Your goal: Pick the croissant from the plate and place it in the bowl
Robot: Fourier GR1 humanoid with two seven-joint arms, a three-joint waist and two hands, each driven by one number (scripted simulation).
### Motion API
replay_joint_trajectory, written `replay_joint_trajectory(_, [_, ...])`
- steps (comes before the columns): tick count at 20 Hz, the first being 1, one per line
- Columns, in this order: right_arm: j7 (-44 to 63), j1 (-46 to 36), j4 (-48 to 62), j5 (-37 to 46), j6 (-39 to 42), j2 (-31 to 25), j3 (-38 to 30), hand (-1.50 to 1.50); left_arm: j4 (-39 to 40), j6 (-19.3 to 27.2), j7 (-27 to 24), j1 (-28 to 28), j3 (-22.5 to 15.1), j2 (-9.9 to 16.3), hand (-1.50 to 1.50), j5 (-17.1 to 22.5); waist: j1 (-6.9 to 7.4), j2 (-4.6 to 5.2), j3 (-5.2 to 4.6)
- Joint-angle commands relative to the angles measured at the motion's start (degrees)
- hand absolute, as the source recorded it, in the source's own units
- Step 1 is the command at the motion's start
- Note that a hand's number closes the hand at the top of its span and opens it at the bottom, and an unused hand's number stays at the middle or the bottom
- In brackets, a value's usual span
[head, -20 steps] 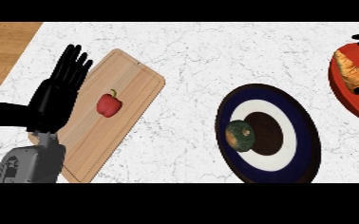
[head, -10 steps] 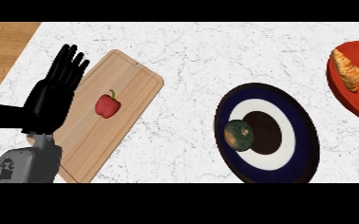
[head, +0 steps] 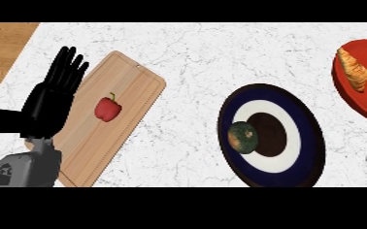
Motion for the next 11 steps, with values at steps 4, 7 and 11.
replay_joint_trajectory(4, [-1.6,5.2,-0.3,-1.2,5.8,-4.8,-1.2,-1.5,-1.2,0.5,-0.3,0.9,0.2,0.3,0.0,-0.8,-0.52,0.01,0.37])
replay_joint_trajectory(7, [-1.9,7.2,-0.3,-1.5,8.2,-5.3,-1.4,-1.5,-1.3,0.1,0.7,0.9,0.5,0.2,0.0,0.6,-0.8,-0.18,0.43])
replay_joint_trajectory(11, [-2.3,9.2,-1.4,-1.3,10.0,-6.0,-1.0,-1.5,0.1,-0.2,-0.8,2.0,1.6,0.5,0.0,0.6,-1.04,-0.07,0.42])
